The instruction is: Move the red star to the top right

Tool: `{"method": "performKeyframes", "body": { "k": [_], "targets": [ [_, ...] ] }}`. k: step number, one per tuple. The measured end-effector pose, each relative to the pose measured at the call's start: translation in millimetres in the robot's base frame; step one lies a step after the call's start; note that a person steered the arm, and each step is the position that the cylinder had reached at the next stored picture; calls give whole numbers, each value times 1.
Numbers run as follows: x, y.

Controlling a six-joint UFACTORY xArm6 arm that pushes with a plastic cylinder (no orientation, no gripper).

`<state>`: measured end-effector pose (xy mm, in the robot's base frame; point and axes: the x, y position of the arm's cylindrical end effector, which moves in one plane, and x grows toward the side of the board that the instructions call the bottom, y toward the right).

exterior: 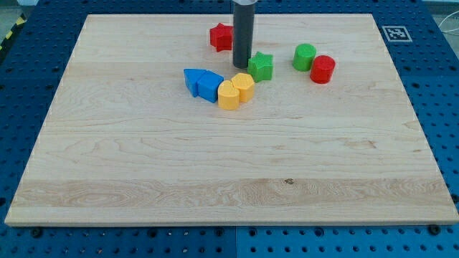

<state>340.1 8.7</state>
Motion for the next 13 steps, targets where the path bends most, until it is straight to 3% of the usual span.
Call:
{"method": "performKeyframes", "body": {
  "k": [2, 3, 4, 7, 11, 13],
  "targets": [
    [-18, -94],
    [-55, -115],
    [-72, -90],
    [-80, 98],
    [-86, 51],
    [-60, 46]
  ]
}}
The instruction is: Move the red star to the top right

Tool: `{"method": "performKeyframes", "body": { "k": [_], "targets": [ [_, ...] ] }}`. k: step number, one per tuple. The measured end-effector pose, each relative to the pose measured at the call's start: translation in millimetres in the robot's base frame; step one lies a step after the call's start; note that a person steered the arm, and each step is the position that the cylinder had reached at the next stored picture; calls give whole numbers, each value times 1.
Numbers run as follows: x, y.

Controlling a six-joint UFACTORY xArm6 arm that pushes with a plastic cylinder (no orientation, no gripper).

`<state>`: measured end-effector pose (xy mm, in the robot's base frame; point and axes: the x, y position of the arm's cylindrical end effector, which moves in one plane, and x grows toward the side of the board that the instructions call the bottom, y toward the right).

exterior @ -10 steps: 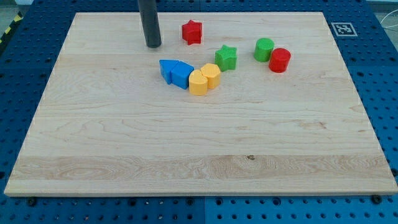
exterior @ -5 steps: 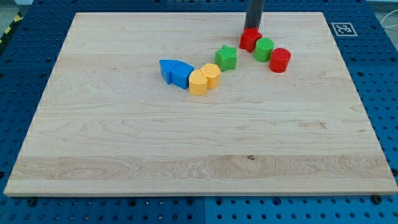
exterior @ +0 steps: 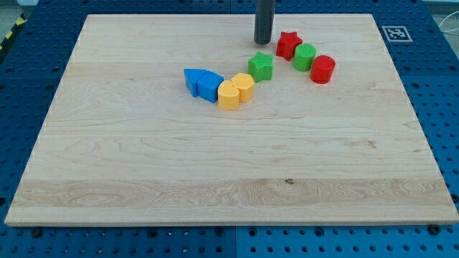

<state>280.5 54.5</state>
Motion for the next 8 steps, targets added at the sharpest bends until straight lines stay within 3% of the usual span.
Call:
{"method": "performKeyframes", "body": {
  "k": [2, 8],
  "targets": [
    [27, 17],
    [-25, 155]
  ]
}}
